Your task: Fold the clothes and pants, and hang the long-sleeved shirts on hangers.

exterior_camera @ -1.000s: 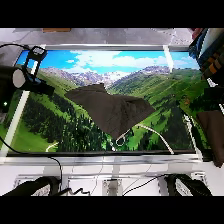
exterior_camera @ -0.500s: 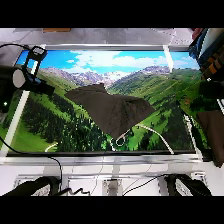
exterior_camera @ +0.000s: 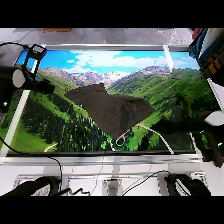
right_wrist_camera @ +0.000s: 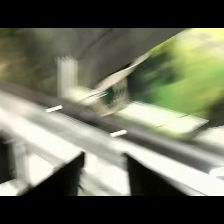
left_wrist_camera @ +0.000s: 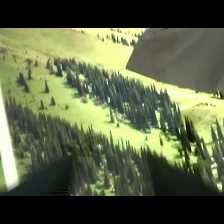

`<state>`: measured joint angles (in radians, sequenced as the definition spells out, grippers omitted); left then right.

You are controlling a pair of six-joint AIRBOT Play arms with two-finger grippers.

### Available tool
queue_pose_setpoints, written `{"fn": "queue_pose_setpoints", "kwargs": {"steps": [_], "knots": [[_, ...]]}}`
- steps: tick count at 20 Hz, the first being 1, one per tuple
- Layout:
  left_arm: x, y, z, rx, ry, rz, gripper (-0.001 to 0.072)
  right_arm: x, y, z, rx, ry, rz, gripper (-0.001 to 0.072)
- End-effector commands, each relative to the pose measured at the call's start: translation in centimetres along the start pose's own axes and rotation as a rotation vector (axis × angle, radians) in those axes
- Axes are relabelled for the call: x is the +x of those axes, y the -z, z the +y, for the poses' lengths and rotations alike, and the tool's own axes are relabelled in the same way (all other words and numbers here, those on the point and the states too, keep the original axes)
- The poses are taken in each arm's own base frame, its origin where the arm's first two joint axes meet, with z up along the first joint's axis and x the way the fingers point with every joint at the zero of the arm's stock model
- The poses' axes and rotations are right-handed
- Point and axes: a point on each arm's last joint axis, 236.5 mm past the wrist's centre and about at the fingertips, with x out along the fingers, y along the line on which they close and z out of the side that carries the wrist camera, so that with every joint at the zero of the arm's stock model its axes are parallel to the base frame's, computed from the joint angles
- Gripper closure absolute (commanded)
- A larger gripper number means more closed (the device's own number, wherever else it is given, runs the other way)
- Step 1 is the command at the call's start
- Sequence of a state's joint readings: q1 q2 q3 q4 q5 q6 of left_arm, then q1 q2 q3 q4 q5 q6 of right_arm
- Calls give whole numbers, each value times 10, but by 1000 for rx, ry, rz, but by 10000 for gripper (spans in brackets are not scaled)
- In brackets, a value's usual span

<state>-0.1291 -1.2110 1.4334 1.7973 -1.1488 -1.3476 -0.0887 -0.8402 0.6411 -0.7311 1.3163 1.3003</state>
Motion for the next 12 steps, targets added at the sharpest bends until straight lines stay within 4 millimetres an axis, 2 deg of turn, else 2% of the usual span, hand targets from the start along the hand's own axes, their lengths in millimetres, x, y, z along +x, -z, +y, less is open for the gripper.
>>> {"fn": "queue_pose_setpoints", "kwargs": {"steps": [1,2,4,6,8,10,12], "knots": [[0,-8,-2,-10,9,-36,108,56,34,18,120,-155,13,293],[0,-8,-2,-16,8,-36,108,69,40,25,89,-153,14,251],[0,-8,-3,-18,12,-35,108,88,36,42,55,-142,-48,251],[0,-8,-3,-27,15,-35,108,106,28,42,153,-104,-101,249],[0,-9,-4,-36,19,-36,109,124,36,34,207,-69,-47,135],[0,-9,-5,-42,24,-37,109,140,46,37,244,-65,52,100],[0,-9,-6,-42,25,-37,109,152,46,40,264,-61,120,89]]}}
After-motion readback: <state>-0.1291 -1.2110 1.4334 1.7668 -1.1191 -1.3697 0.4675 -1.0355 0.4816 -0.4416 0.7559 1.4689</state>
